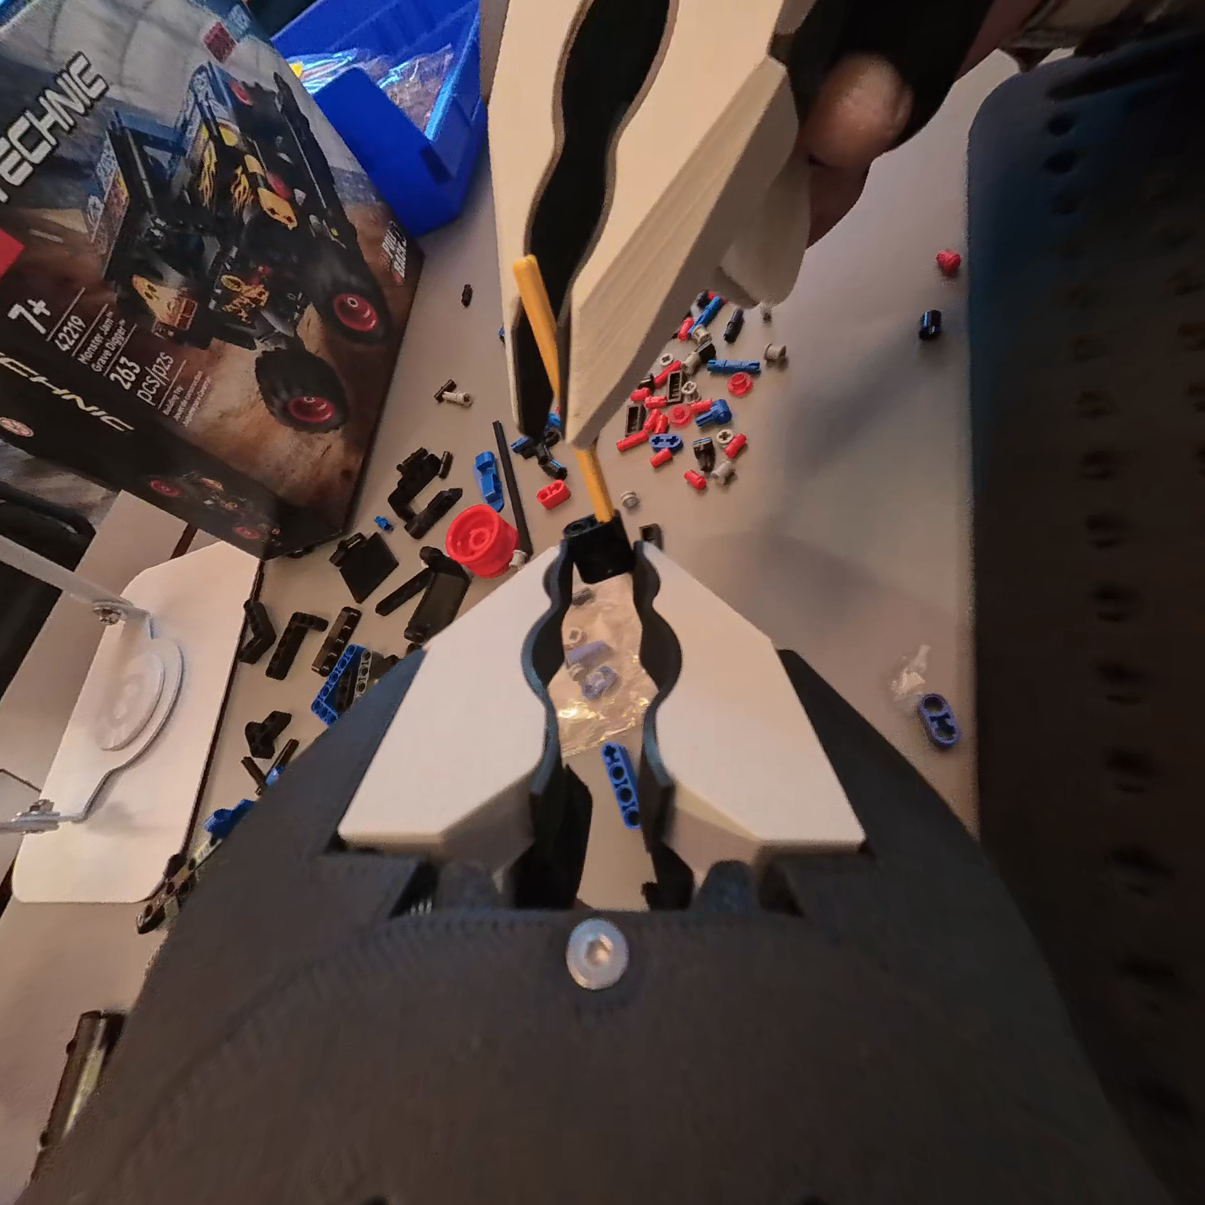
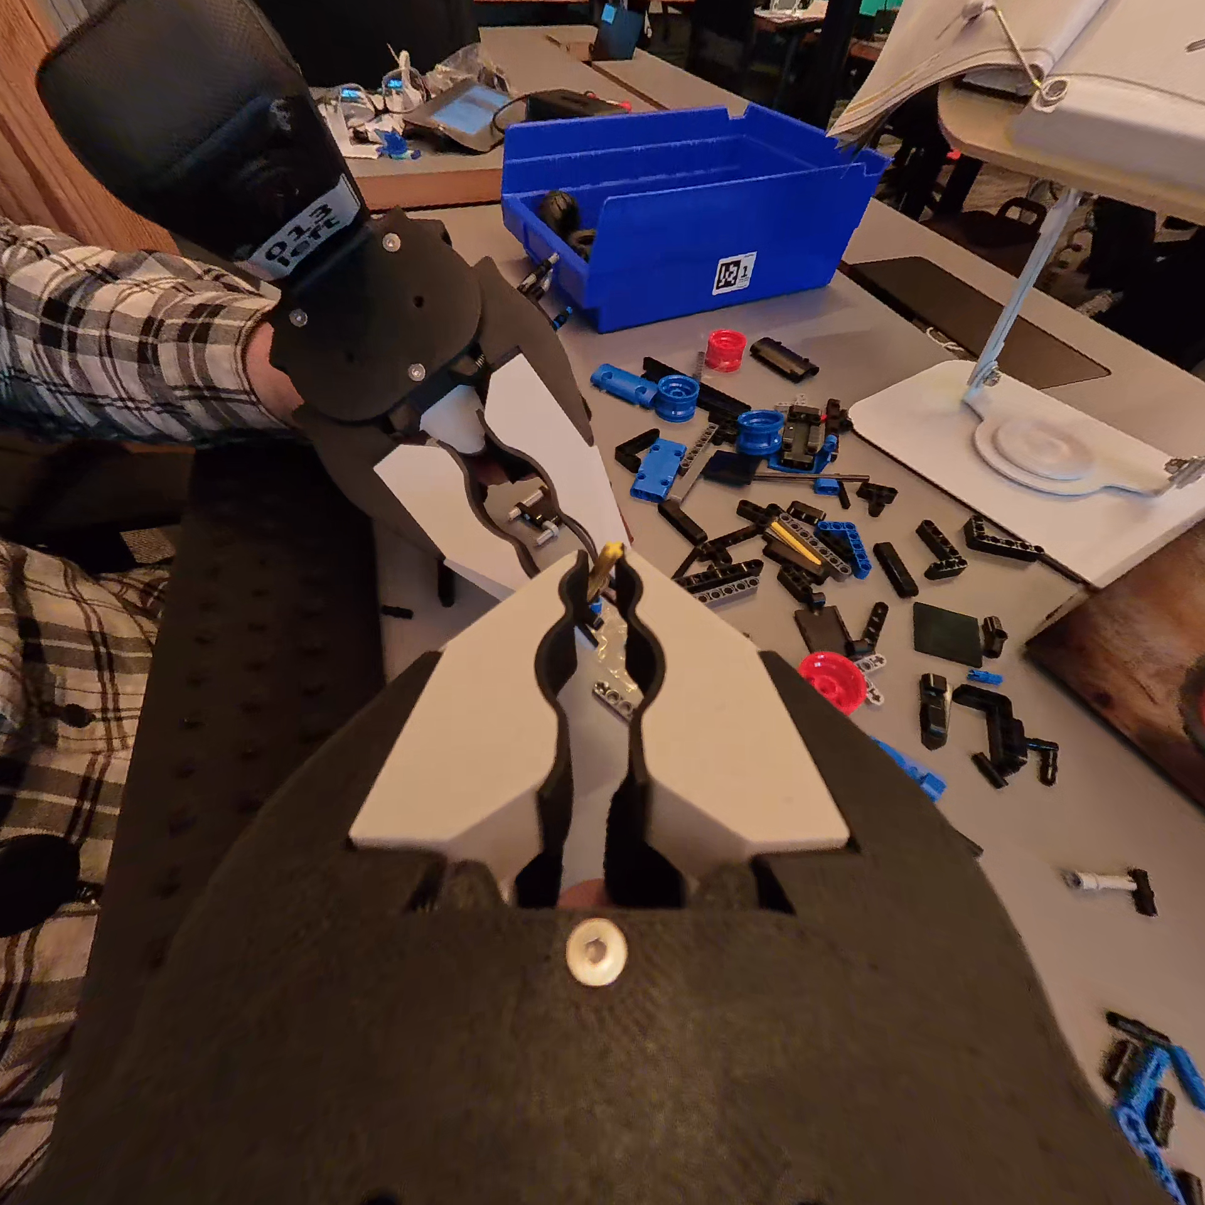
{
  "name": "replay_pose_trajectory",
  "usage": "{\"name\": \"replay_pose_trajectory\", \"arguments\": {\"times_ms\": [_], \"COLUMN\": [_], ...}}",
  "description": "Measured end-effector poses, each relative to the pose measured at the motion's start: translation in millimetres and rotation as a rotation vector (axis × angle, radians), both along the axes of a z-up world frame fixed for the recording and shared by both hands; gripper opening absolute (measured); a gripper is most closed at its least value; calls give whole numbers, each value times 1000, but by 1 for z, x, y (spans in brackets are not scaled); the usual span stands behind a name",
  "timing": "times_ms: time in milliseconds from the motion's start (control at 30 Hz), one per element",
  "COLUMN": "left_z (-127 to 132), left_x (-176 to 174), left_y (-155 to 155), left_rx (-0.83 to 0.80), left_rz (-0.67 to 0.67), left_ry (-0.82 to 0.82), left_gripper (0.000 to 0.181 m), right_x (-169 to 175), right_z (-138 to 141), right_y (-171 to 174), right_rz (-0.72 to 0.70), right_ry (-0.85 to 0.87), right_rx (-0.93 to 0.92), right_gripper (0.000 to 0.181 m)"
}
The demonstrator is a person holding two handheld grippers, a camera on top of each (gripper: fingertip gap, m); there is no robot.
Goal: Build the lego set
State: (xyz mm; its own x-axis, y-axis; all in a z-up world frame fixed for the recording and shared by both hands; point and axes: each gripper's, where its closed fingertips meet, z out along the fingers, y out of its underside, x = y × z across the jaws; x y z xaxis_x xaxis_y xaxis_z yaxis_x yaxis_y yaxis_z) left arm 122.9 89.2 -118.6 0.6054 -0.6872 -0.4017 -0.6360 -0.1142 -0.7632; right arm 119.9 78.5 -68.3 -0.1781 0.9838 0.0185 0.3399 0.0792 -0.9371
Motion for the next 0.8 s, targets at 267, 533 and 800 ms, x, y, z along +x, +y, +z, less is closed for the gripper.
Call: {"name": "replay_pose_trajectory", "arguments": {"times_ms": [267, 533, 800], "left_z": [5, 35, 61], "left_x": [-5, -2, 1], "left_y": [3, -7, -18], "left_rx": [13, -102, -210], "left_rz": [10, -81, -184], "left_ry": [-28, -408, -689], "left_gripper": [17, 16, 16], "right_x": [-6, -4, -16], "right_z": [5, 7, 1], "right_y": [3, 5, 0], "right_rz": [-17, 7, -12], "right_ry": [2, 16, 1], "right_rx": [27, 212, 698], "right_gripper": [8, 28, 16]}}
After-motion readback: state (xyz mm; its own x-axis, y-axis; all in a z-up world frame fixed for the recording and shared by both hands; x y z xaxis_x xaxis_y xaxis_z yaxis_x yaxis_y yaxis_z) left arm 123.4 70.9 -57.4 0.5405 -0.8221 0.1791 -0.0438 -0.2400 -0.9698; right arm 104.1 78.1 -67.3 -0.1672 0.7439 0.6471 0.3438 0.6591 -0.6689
